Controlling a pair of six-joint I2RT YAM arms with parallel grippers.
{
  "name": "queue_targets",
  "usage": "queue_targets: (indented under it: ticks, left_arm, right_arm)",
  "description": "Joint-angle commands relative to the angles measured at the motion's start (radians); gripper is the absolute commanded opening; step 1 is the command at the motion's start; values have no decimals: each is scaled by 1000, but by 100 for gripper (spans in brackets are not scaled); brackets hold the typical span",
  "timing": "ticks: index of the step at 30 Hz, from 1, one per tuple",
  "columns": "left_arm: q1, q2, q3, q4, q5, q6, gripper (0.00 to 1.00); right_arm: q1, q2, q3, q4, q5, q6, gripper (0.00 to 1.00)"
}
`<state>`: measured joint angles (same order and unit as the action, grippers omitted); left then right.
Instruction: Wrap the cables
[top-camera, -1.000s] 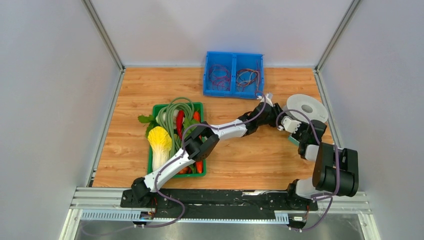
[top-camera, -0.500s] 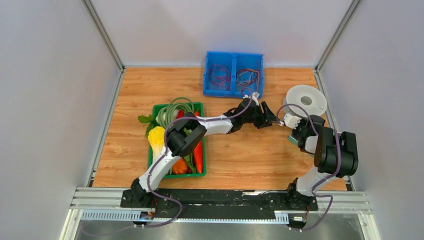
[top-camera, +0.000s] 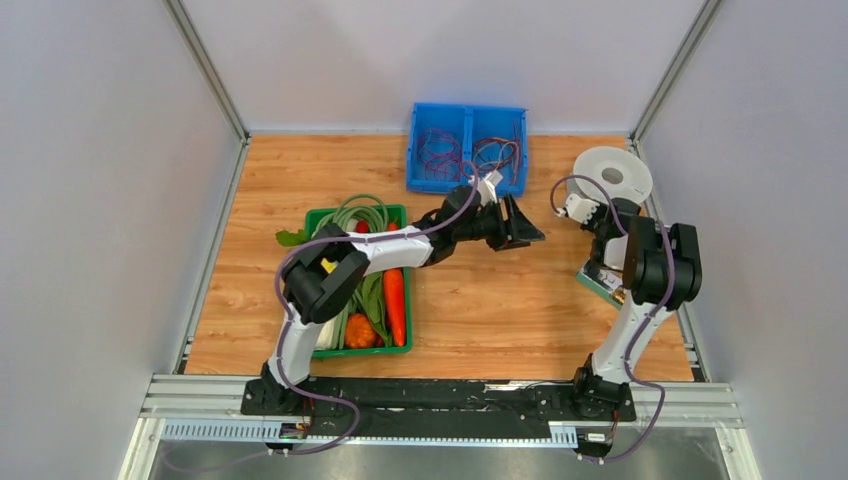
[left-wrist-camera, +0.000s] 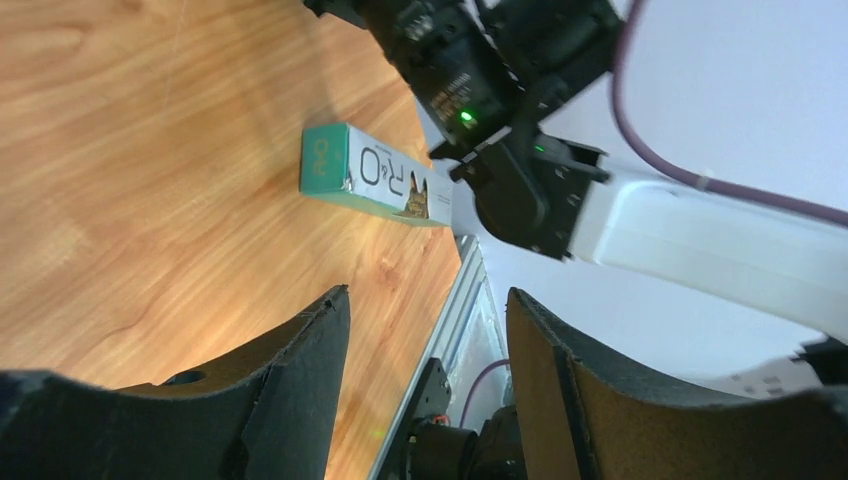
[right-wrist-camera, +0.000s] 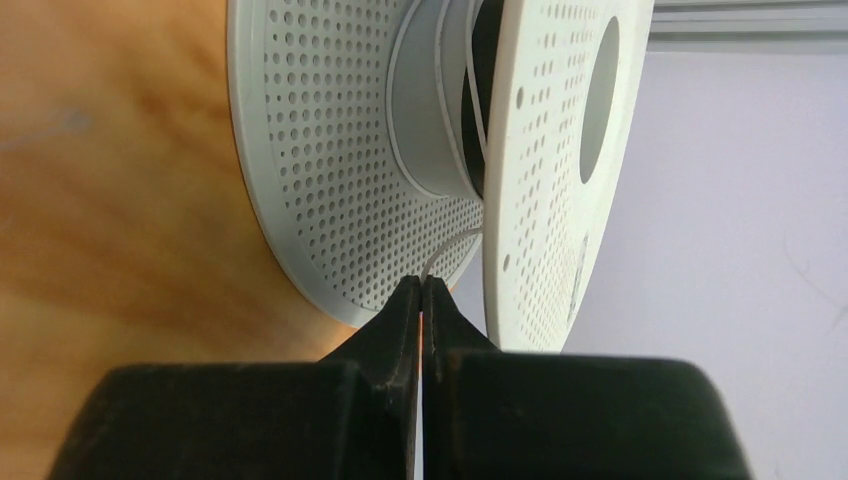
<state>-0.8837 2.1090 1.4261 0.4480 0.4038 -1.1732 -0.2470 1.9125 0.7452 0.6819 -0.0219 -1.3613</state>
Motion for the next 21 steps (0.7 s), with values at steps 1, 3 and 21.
queue_targets:
  ticks: [1, 3, 21]
  left_arm:
    - [37, -139, -41, 51, 36, 95, 66]
    - [45, -181, -62, 38, 50, 119, 68]
    - [135, -330, -70, -120, 83, 218, 71]
  right_arm:
    - [21, 101, 147, 116, 72, 42, 0]
    - [28, 157, 215, 113, 98, 42, 0]
    - [63, 476, 652, 50, 362, -55, 0]
